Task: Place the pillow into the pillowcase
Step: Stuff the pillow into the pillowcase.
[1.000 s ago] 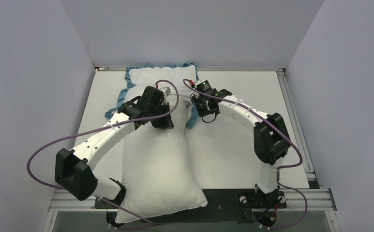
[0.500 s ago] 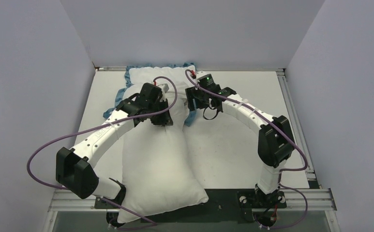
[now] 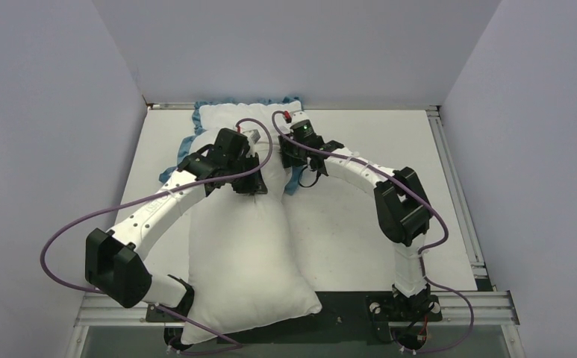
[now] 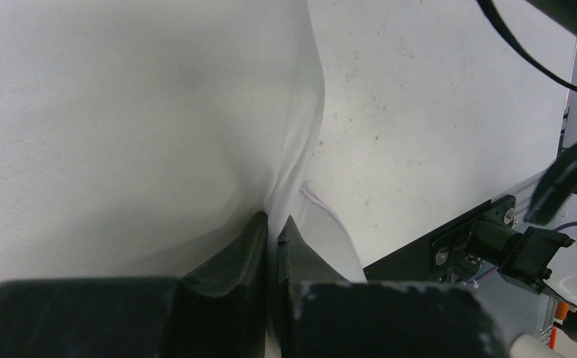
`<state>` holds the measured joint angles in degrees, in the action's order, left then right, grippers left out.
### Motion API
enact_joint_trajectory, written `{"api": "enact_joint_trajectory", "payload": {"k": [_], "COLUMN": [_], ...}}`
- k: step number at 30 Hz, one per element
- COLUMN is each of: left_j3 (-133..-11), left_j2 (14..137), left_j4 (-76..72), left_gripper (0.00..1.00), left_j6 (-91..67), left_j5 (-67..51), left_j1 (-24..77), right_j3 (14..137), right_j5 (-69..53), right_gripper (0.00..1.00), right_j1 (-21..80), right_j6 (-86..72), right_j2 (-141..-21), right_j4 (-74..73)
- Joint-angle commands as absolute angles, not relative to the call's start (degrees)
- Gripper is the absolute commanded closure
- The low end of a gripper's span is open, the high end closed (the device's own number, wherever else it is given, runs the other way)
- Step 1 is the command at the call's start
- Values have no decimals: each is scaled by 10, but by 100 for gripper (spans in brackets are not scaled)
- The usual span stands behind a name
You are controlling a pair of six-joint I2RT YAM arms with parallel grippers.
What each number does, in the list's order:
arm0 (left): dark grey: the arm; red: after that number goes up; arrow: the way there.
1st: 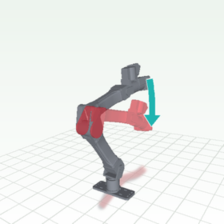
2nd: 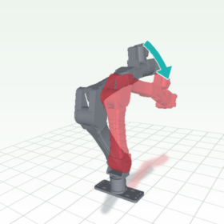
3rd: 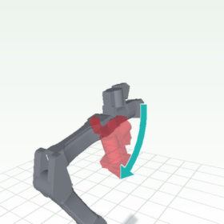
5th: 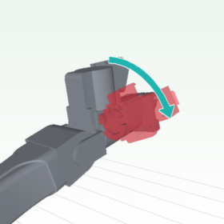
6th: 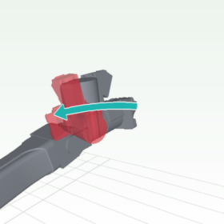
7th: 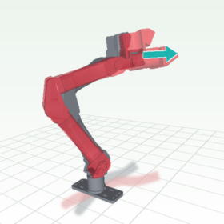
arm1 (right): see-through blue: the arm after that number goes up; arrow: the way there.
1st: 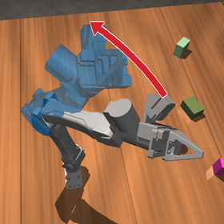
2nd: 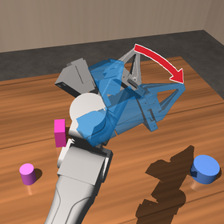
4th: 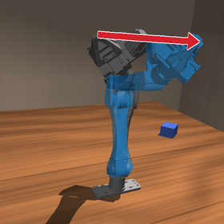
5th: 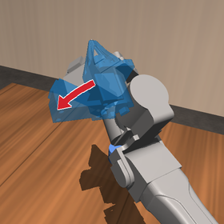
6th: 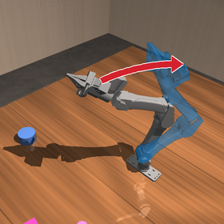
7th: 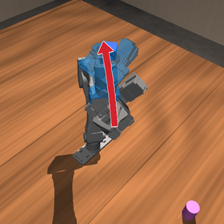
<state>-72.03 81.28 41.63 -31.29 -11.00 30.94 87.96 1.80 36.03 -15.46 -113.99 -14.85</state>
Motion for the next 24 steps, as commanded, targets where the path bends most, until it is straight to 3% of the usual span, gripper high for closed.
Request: {"api": "enact_joint_trajectory", "payload": {"k": [1, 3, 4, 5, 9, 13, 24], "left_j3": [-719, -717, -717, -716, -723, -743, -770], "left_j2": [777, 773, 772, 769, 767, 772, 798], "left_j4": [397, 398, 400, 400, 405, 410, 397], "left_gripper": [100, 100, 100, 100, 100, 100, 100], "left_j6": [-315, -316, -317, -317, -316, -313, -321], "left_j5": [-130, -131, -131, -129, -123, -112, -97], "left_j1": [305, 305, 305, 305, 299, 287, 275], "right_j3": [929, 940, 945, 953, 974, 911, 812], "right_j5": [44, 56, 62, 67, 65, 23, -217], "right_gripper": [55, 73, 90, 94, 95, 95, 95], "right_j1": [372, 374, 374, 373, 373, 369, 372], "right_j6": [-164, -169, -169, -165, -136, -129, -137], "right_j2": [-1174, -1187, -1193, -1200, -1200, -1113, -983], "right_j4": [-101, -98, -96, -100, -128, -145, -216]}}
